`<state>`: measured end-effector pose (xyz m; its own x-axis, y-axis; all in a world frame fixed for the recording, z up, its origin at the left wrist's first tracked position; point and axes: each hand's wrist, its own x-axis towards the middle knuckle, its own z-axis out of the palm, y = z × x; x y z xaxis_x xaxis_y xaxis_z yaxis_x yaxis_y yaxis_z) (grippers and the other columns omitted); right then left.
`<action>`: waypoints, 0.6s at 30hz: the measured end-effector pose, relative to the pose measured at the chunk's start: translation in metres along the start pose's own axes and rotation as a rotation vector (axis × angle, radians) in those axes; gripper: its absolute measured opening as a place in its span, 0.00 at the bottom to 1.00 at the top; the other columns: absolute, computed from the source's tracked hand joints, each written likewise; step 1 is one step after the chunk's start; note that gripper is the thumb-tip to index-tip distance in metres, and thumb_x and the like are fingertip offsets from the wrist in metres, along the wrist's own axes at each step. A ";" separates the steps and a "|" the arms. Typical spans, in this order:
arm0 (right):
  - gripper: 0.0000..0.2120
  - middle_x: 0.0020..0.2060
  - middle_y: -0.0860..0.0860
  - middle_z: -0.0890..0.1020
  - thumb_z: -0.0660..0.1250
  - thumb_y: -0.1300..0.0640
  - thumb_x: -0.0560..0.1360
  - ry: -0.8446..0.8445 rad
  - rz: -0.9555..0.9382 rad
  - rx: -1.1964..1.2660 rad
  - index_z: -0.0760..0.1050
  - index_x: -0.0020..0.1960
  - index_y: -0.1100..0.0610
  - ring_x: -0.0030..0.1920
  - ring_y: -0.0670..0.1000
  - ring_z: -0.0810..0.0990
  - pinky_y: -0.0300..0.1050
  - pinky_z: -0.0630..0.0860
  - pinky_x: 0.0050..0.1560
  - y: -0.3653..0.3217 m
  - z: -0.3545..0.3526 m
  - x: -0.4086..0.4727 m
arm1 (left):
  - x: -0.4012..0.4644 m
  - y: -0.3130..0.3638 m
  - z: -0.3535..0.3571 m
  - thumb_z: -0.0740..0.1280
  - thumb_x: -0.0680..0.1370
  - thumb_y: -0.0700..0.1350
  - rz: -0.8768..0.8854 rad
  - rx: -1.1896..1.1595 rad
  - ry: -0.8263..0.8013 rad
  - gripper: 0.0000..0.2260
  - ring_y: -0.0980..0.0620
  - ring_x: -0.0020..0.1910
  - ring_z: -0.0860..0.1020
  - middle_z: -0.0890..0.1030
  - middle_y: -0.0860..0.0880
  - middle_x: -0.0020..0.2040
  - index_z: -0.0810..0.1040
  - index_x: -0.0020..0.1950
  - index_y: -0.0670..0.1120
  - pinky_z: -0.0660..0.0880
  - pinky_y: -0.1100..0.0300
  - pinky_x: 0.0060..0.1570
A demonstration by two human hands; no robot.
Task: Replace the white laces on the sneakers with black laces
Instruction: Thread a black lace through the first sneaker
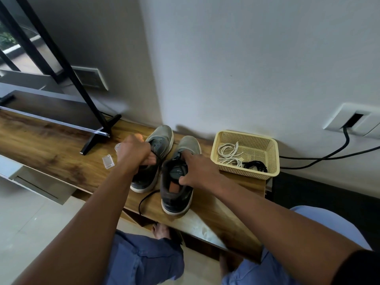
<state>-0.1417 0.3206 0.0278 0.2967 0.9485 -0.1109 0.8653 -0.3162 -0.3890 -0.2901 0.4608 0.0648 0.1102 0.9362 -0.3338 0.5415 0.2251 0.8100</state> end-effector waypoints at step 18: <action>0.29 0.55 0.53 0.79 0.70 0.35 0.67 0.116 -0.046 0.002 0.69 0.64 0.45 0.57 0.60 0.79 0.53 0.78 0.49 0.007 0.013 -0.002 | -0.010 0.000 0.003 0.68 0.77 0.48 0.388 0.600 -0.324 0.05 0.51 0.43 0.80 0.85 0.50 0.44 0.83 0.44 0.52 0.72 0.57 0.39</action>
<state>-0.1419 0.3165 0.0132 0.3015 0.9534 0.0139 0.8782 -0.2720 -0.3935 -0.2881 0.4506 0.0667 0.5713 0.7719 -0.2790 0.7620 -0.3725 0.5297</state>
